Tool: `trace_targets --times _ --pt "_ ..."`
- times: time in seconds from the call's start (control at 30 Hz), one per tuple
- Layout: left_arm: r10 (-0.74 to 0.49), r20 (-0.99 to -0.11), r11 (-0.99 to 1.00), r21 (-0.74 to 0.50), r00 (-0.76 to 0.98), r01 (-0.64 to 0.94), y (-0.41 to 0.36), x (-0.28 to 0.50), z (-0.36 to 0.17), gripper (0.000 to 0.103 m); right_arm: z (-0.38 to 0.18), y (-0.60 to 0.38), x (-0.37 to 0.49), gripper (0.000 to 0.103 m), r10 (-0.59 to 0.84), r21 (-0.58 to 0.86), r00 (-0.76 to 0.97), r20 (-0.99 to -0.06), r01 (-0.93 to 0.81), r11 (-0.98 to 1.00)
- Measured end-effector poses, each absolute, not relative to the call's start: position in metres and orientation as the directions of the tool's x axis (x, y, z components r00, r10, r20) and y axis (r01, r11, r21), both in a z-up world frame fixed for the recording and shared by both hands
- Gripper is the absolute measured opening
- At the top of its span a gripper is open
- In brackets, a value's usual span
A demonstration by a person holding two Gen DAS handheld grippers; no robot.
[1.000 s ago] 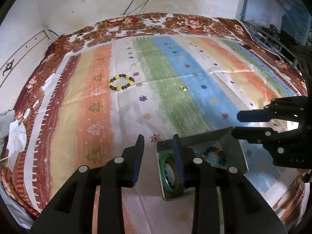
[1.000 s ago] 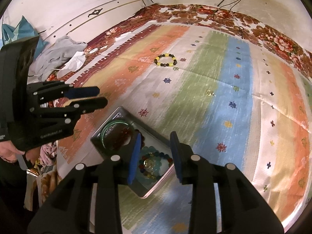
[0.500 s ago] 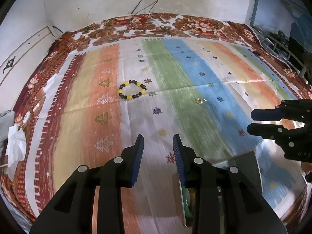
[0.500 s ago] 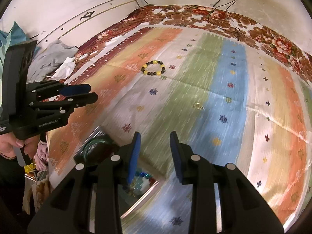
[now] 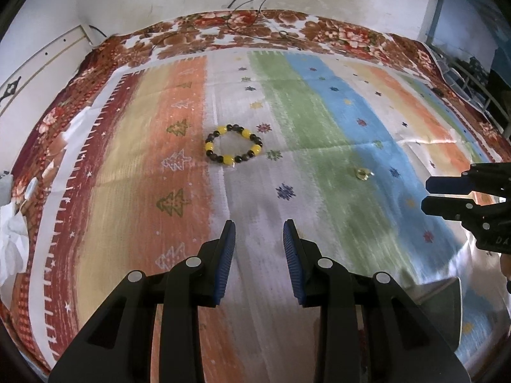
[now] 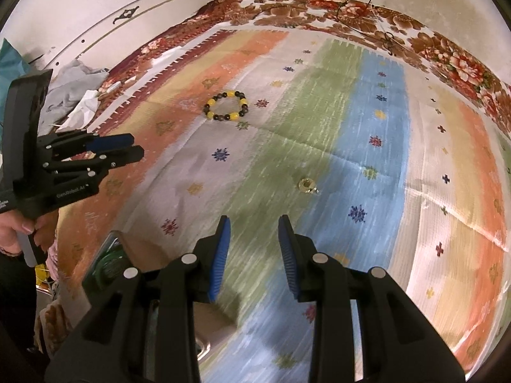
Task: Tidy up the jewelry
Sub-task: 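Move the left tool to the yellow-black bead bracelet while the right tool nears the gold coil pendant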
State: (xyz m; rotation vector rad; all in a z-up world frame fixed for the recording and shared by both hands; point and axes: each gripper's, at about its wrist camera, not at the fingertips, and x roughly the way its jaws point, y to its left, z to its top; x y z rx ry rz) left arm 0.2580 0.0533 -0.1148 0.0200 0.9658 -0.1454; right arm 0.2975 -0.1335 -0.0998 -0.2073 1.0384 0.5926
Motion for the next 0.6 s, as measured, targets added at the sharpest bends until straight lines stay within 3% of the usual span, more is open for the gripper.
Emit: trace_targets --times 0.6 --pt "-0.085 -0.845 0.993 -0.027 0.528 0.116 0.074 0.314 -0.148 0.031 -0.137 -0.128 0.359 0.033 0.311 0.088 0.339 -0.888 -0.538 0.838"
